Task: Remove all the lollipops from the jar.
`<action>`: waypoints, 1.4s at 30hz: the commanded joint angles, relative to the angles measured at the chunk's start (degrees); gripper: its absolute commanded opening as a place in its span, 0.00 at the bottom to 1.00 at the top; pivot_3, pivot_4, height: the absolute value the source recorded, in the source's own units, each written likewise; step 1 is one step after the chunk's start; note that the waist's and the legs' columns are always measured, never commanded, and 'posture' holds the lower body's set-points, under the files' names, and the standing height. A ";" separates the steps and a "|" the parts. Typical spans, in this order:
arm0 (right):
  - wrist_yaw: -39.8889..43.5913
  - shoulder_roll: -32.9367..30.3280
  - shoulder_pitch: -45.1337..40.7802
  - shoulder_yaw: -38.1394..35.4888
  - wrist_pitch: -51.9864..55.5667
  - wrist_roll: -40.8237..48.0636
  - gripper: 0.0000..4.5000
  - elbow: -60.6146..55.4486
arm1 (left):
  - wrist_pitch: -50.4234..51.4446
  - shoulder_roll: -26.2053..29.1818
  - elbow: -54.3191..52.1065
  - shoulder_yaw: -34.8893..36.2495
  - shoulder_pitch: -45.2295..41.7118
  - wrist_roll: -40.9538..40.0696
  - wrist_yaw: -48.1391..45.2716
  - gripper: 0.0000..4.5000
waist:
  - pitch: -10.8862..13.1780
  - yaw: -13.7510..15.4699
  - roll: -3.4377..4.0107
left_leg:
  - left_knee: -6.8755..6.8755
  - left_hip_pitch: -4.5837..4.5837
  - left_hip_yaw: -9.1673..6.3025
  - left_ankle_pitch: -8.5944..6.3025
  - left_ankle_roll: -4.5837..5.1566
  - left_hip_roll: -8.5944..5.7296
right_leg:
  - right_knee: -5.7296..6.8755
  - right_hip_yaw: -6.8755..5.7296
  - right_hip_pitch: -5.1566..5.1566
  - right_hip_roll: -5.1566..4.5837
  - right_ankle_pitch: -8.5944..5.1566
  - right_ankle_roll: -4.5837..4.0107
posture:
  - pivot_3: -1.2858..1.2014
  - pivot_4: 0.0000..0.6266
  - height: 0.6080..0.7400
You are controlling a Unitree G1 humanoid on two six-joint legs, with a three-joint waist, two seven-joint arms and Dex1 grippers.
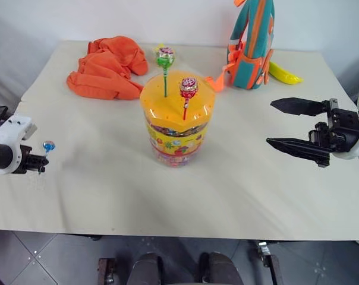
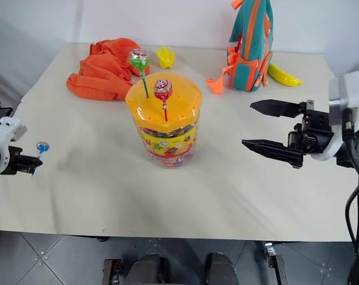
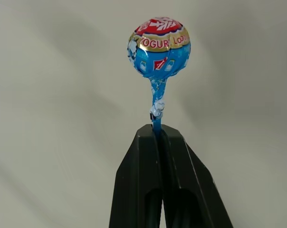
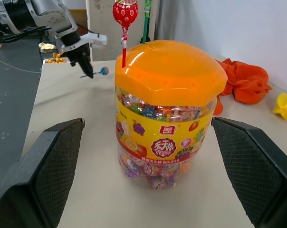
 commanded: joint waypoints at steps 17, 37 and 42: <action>0.63 -0.06 -2.56 -1.37 -2.15 -2.44 1.00 1.97 | 1.01 5.51 -9.92 -1.83 -16.24 -6.03 -4.30 1.00 | 0.01 -0.13 -0.01 | -0.05 -0.06 0.22 0.00 -0.01 -0.01 | 0.03 0.06 -0.19 0.01 0.00 0.00 | 0.52 0.24 1.00; -1.28 -1.13 -0.56 -5.92 -1.45 -1.18 1.00 -1.80 | -49.90 -25.75 -1.00 12.40 -18.93 -25.17 -36.60 1.00 | 0.01 -1.16 -0.01 | 0.29 -0.27 0.34 -0.02 0.01 0.02 | 0.66 -0.03 -0.66 -0.07 0.00 -0.01 | 0.52 0.24 1.00; -1.01 -1.42 0.58 -6.56 0.17 1.40 1.00 -5.05 | -54.27 -30.51 6.20 8.71 -23.71 -22.40 -36.71 1.00 | 0.01 -0.96 -0.02 | 0.62 -0.36 0.27 -0.03 0.04 0.01 | 0.67 -0.06 -0.66 -0.07 0.00 -0.01 | 0.52 0.24 1.00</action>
